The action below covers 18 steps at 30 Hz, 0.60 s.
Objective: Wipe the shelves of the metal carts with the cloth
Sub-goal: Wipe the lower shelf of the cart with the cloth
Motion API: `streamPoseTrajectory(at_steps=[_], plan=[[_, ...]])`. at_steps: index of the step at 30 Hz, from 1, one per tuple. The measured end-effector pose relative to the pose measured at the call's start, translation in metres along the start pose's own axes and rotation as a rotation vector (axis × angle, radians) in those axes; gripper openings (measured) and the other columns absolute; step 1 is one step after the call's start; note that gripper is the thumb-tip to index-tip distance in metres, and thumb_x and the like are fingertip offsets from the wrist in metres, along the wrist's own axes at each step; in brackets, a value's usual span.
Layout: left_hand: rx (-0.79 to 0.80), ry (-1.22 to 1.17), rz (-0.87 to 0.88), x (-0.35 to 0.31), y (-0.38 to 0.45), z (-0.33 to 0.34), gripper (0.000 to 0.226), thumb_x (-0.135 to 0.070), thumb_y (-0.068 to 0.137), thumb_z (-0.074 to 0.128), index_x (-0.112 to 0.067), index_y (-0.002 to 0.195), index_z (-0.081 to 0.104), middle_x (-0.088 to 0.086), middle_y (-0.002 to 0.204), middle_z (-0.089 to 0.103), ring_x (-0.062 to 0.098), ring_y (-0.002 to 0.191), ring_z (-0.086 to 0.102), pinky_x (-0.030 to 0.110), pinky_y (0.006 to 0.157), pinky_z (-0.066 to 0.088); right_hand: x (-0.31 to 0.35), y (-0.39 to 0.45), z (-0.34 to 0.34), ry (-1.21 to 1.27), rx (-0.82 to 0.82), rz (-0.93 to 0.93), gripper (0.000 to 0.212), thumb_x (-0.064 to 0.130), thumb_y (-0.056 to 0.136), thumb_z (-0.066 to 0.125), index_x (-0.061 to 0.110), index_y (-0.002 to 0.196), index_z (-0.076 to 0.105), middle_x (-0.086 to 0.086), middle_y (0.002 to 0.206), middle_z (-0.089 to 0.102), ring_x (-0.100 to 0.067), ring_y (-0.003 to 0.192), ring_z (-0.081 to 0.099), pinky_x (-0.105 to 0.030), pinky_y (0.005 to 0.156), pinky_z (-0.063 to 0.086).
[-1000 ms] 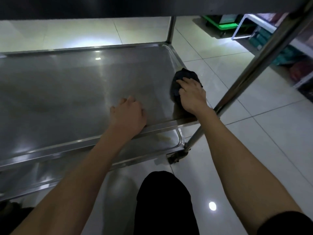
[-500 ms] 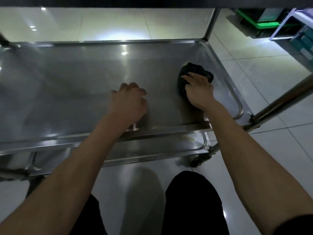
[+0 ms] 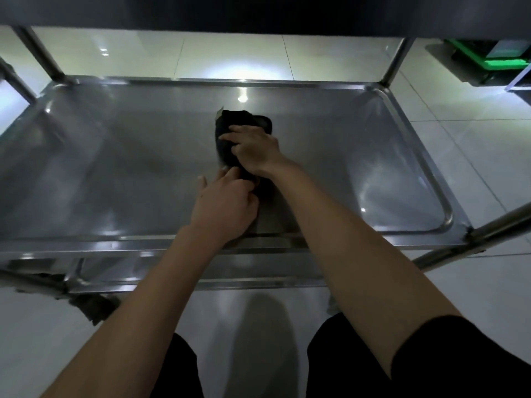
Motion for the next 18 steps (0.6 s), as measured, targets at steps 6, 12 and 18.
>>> streamPoseTrajectory(at_steps=[6,12,18], plan=[[-0.022,0.052,-0.048,-0.011,0.004,0.000,0.044,-0.061,0.097,0.038,-0.032,0.112,0.067,0.001,0.134,0.057,0.027,0.131,0.048,0.073,0.106,0.028,-0.023,-0.013,-0.017,0.037,-0.049,0.036,0.051,0.027,0.093,0.037,0.039,0.139,0.054,0.009,0.159,0.035,-0.017,0.148,0.024,-0.046,0.117,0.020],[0.047,0.115,-0.067,-0.049,0.009,-0.004,0.057,-0.065,0.097,0.035,-0.022,0.114,0.067,0.009,0.144,0.049,0.033,0.137,0.040,0.069,0.110,0.024,-0.121,-0.054,-0.070,-0.028,-0.199,0.237,0.045,0.025,0.100,0.036,0.031,0.140,0.053,0.000,0.159,0.036,-0.022,0.146,0.029,-0.041,0.119,0.023],[0.059,0.158,0.043,-0.101,-0.007,0.024,0.056,-0.064,0.095,0.036,-0.028,0.137,0.046,0.008,0.147,0.039,0.038,0.139,0.032,0.067,0.106,0.030,-0.203,-0.105,-0.112,-0.025,-0.284,0.424,0.043,0.027,0.102,0.035,0.031,0.142,0.051,0.001,0.159,0.034,-0.024,0.146,0.028,-0.045,0.118,0.021]])
Point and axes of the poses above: each hand's wrist, its own y-axis towards the middle knuckle, its own z-axis out of the palm, x = y × z, the point moved 2 cm from there along y, towards the middle knuckle
